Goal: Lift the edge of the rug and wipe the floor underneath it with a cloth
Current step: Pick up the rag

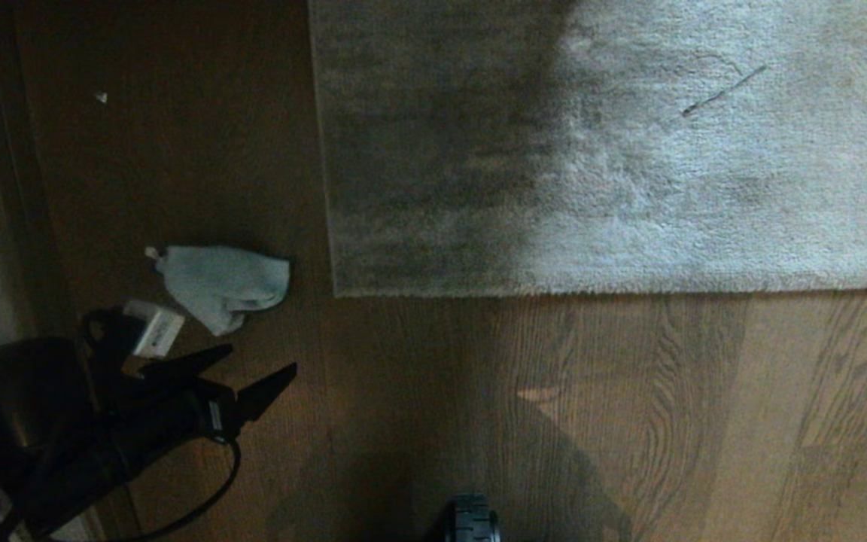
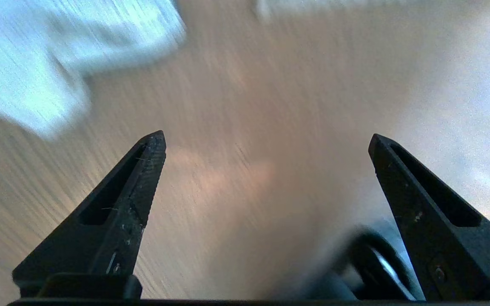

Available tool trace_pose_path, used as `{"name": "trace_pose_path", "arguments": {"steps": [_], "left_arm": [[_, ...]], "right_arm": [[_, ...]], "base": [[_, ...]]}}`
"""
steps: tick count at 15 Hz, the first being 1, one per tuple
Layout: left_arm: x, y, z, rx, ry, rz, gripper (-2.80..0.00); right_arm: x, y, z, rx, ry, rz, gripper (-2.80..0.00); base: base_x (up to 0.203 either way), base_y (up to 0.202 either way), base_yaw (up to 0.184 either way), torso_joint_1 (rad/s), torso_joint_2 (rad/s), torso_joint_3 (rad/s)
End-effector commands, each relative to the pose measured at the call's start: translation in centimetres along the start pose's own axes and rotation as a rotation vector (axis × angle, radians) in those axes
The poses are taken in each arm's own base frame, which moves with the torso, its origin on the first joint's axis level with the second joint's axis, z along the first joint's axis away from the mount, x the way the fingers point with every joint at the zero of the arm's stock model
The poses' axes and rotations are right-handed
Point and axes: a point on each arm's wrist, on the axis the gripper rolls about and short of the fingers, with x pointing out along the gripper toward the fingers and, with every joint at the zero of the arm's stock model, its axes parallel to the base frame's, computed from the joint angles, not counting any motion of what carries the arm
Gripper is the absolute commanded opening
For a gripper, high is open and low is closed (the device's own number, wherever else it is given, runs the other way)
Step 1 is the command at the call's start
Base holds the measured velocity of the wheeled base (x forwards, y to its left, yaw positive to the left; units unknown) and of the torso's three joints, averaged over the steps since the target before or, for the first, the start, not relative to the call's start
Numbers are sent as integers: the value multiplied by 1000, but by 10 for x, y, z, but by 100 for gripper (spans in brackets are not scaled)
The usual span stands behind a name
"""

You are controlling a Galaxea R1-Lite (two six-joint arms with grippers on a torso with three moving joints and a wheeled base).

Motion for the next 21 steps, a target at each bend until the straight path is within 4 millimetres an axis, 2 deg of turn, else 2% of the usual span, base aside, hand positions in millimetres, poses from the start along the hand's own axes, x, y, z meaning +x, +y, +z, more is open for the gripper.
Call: {"name": "trace_pose_path", "arguments": {"steps": [1, 9, 13, 18, 21], "left_arm": [[20, 6, -3, 27, -43, 51, 0], [34, 49, 14, 117, -146, 240, 0], [42, 73, 14, 142, -144, 310, 0], [68, 98, 17, 175, -261, 359, 0], [77, 102, 13, 175, -256, 354, 0]], "right_arm": [[0, 0, 0, 0, -1, 0, -280], [0, 0, 0, 0, 0, 0, -280], [0, 0, 0, 0, -1, 0, -280], [0, 0, 0, 0, -1, 0, -280], [0, 0, 0, 0, -1, 0, -280]], "base": [[0, 0, 0, 0, 0, 0], [0, 0, 0, 0, 0, 0], [0, 0, 0, 0, 0, 0], [0, 0, 0, 0, 0, 0], [0, 0, 0, 0, 0, 0]]}}
